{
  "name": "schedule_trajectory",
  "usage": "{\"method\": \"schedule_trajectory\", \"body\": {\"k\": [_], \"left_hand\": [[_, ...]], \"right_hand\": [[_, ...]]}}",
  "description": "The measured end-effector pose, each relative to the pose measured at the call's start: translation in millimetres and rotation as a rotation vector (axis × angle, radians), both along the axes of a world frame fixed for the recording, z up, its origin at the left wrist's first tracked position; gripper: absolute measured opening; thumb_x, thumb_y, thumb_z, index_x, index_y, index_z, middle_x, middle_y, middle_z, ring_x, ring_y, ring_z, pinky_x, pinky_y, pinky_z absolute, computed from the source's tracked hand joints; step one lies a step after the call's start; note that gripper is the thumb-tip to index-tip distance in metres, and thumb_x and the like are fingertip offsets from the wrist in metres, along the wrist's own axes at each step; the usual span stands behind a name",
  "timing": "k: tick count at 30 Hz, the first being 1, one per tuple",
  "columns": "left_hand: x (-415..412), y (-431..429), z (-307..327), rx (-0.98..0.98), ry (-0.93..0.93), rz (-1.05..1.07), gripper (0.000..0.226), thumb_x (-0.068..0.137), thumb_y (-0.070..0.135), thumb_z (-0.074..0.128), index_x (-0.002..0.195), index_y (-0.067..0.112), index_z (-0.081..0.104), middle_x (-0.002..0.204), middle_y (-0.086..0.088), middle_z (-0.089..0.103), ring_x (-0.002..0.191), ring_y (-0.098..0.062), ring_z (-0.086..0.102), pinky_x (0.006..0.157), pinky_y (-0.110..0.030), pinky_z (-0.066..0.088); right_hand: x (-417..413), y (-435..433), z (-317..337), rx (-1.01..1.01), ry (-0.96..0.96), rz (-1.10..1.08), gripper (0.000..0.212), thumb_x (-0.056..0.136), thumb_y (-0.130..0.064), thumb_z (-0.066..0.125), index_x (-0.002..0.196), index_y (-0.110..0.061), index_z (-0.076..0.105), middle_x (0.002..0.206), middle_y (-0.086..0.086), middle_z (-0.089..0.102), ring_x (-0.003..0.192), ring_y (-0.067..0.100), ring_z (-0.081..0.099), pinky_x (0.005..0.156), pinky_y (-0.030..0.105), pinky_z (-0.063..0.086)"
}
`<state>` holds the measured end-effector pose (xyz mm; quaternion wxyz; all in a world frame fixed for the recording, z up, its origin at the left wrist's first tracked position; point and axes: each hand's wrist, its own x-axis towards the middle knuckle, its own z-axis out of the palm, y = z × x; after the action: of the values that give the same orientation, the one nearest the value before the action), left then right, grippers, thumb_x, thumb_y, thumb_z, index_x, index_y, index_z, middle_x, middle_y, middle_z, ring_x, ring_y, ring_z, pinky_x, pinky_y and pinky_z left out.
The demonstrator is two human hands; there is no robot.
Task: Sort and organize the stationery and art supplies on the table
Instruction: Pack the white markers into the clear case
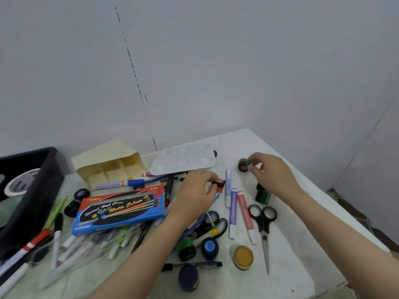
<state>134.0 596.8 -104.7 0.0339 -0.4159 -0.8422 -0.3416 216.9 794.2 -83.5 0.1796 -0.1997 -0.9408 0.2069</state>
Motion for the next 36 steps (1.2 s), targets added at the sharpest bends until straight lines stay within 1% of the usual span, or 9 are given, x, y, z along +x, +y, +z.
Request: {"method": "schedule_trajectory", "body": {"k": [3,5,10,13,17,20,26,29,36], "left_hand": [[-6,30,4,-0.025,0.032,-0.072,0.021,0.091,0.015,0.053,0.108,0.017,0.065,0.102,0.003,0.061,0.102,-0.012,0.047,0.087,-0.021,0.039],[-8,53,8,-0.043,0.065,-0.131,0.024,0.091,0.013,0.053,0.112,0.016,0.065,0.107,0.001,0.062,0.106,-0.015,0.047,0.090,-0.022,0.037],[-10,111,9,-0.136,0.237,-0.268,0.031,0.086,0.002,0.052,0.110,0.012,0.069,0.107,-0.005,0.068,0.101,-0.024,0.051,0.089,-0.033,0.040],[-15,137,3,-0.269,0.363,-0.350,0.038,0.080,-0.002,0.054,0.110,0.016,0.070,0.104,-0.003,0.071,0.096,-0.024,0.057,0.081,-0.032,0.040],[-19,150,-4,-0.325,0.426,-0.412,0.027,0.082,0.006,0.060,0.098,0.022,0.075,0.073,-0.002,0.066,0.071,-0.023,0.055,0.070,-0.032,0.039],[-21,151,-7,-0.321,0.416,-0.406,0.020,0.084,0.010,0.062,0.098,0.017,0.075,0.080,-0.005,0.070,0.076,-0.022,0.056,0.075,-0.035,0.044],[-16,127,5,-0.063,0.111,-0.307,0.025,0.093,0.018,0.054,0.116,0.017,0.064,0.099,-0.003,0.064,0.096,-0.015,0.052,0.085,-0.025,0.040],[-13,100,18,0.109,-0.086,-0.267,0.029,0.094,0.015,0.052,0.121,0.023,0.059,0.098,0.002,0.056,0.087,-0.003,0.053,0.080,-0.011,0.041],[-2,10,45,0.300,-0.312,-0.105,0.029,0.087,0.010,0.059,0.105,0.032,0.061,0.095,0.007,0.059,0.070,0.002,0.056,0.065,-0.020,0.052]], "right_hand": [[13,12,10,-0.227,0.248,-0.080,0.012,0.091,-0.023,0.057,0.102,-0.025,0.061,0.085,-0.010,0.065,0.067,0.004,0.057,0.060,0.012,0.040],[21,19,14,-0.329,0.330,-0.125,0.014,0.091,-0.021,0.057,0.103,-0.029,0.057,0.076,-0.009,0.066,0.067,0.000,0.057,0.058,0.006,0.039],[41,35,10,-0.402,0.358,-0.184,0.018,0.090,-0.021,0.060,0.104,-0.032,0.057,0.077,-0.012,0.066,0.075,0.004,0.059,0.062,0.009,0.037],[47,40,2,-0.404,0.346,-0.204,0.018,0.089,-0.022,0.061,0.103,-0.032,0.058,0.077,-0.015,0.064,0.074,0.005,0.059,0.063,0.014,0.039],[52,40,-5,-0.443,0.346,-0.190,0.017,0.089,-0.020,0.062,0.103,-0.029,0.061,0.074,-0.011,0.066,0.072,0.006,0.059,0.064,0.018,0.040],[53,35,-6,-0.435,0.340,-0.166,0.018,0.088,-0.019,0.062,0.103,-0.028,0.060,0.074,-0.011,0.066,0.070,0.005,0.058,0.062,0.015,0.039],[54,14,-1,-0.433,0.387,-0.106,0.018,0.088,-0.017,0.063,0.102,-0.029,0.060,0.075,-0.010,0.066,0.067,-0.002,0.056,0.060,0.004,0.037],[54,-5,2,-0.409,0.389,-0.063,0.019,0.088,-0.018,0.062,0.102,-0.031,0.060,0.075,-0.011,0.067,0.070,-0.002,0.058,0.062,0.003,0.037],[47,-66,6,-0.401,0.376,0.048,0.027,0.088,-0.012,0.061,0.102,-0.035,0.056,0.084,-0.011,0.066,0.071,-0.002,0.057,0.062,0.004,0.039]]}}
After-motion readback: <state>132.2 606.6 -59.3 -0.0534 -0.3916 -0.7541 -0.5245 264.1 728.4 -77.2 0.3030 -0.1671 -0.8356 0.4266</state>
